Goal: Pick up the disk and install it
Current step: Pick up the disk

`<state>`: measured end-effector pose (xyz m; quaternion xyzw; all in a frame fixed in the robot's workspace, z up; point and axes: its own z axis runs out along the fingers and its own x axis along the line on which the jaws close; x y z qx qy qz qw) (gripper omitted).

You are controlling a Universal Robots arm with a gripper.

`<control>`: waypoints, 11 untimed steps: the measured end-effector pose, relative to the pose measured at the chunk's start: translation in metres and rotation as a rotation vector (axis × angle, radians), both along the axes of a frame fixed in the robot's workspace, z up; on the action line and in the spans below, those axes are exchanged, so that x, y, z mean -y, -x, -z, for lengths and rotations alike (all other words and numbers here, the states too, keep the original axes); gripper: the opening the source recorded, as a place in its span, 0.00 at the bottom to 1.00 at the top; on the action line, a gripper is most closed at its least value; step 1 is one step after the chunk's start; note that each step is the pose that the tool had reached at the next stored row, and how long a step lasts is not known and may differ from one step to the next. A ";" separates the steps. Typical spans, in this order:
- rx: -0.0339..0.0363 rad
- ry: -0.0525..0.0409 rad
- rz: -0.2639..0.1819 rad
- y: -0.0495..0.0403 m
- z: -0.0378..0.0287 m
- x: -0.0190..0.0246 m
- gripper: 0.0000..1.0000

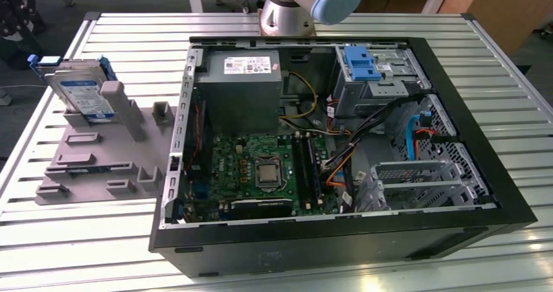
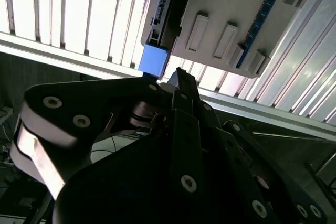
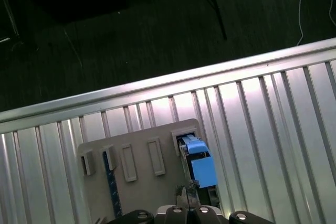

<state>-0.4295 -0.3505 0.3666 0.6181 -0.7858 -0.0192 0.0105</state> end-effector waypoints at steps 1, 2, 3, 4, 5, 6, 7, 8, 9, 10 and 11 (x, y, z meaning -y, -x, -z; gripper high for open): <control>-0.0001 0.0000 0.000 0.0000 0.0000 0.0000 0.11; 0.0000 0.0000 0.000 0.0000 0.0000 0.0000 0.11; 0.0000 0.0000 0.000 0.0000 0.0000 0.0000 0.11; 0.0000 0.0000 -0.001 0.0000 0.0001 0.0000 0.11; 0.0002 -0.0001 -0.003 0.0000 0.0004 -0.0003 0.17; 0.0001 -0.0001 -0.009 0.0000 0.0005 -0.0007 0.17; 0.0000 -0.0001 -0.018 0.0000 0.0007 -0.0010 0.23; 0.0003 0.0000 -0.027 0.0000 0.0010 -0.0014 0.29; 0.0019 0.0001 -0.031 0.0000 0.0010 -0.0028 0.29; 0.0070 -0.0006 -0.031 0.0002 0.0013 -0.0048 0.29; 0.0113 -0.0018 -0.031 0.0004 0.0016 -0.0067 0.36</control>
